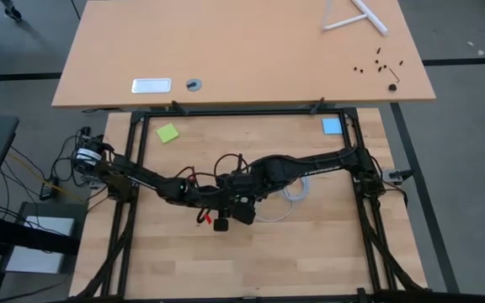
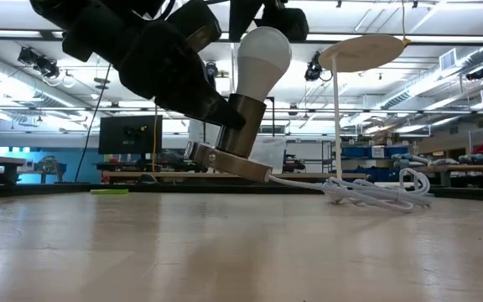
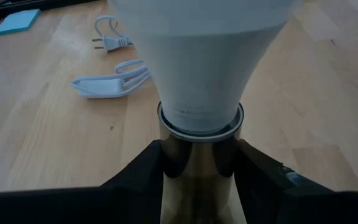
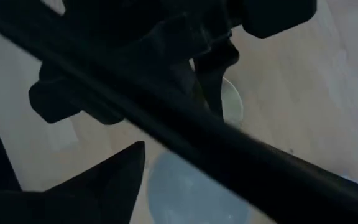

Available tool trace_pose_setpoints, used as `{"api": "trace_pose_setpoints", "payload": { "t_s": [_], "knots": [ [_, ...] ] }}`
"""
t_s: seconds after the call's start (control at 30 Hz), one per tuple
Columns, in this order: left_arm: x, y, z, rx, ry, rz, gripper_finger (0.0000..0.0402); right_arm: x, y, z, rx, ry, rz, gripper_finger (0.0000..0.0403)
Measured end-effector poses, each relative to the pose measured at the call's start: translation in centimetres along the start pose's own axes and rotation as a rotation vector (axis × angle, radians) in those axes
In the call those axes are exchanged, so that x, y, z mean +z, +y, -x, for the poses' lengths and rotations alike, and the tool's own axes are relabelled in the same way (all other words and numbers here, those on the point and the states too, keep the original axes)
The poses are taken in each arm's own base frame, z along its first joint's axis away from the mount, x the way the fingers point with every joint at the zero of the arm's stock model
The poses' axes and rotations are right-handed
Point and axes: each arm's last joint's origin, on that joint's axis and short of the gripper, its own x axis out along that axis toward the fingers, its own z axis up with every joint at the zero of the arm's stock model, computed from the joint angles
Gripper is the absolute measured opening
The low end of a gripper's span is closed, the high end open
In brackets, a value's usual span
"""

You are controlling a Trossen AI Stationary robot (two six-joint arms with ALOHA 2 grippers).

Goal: Screw lightbulb
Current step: Remove the lightbulb from the lamp

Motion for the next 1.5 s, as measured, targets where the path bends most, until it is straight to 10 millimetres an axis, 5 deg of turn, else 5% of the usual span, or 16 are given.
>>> {"api": "trace_pose_setpoints", "payload": {
  "t_s": [0.53,0.9,1.3,1.5],
  "knots": [
    [-0.1,0.0,0.0,0.003,0.012,0.001,0.015,-2.4,2.9,-0.4,-0.138,-0.049,0.484,0.035],
    [0.0,0.0,0.0,-0.013,0.0,0.005,0.015,-2.9,2.6,-2.0,-0.151,-0.006,0.563,0.035],
    [0.0,-0.1,0.0,-0.031,0.0,0.006,0.015,-2.8,2.7,-2.0,-0.145,-0.015,0.608,0.0279],
    [0.0,-0.1,0.0,-0.054,-0.006,0.007,0.015,-2.9,2.5,-2.0,-0.16,0.006,0.687,0.0284]
  ]
}}
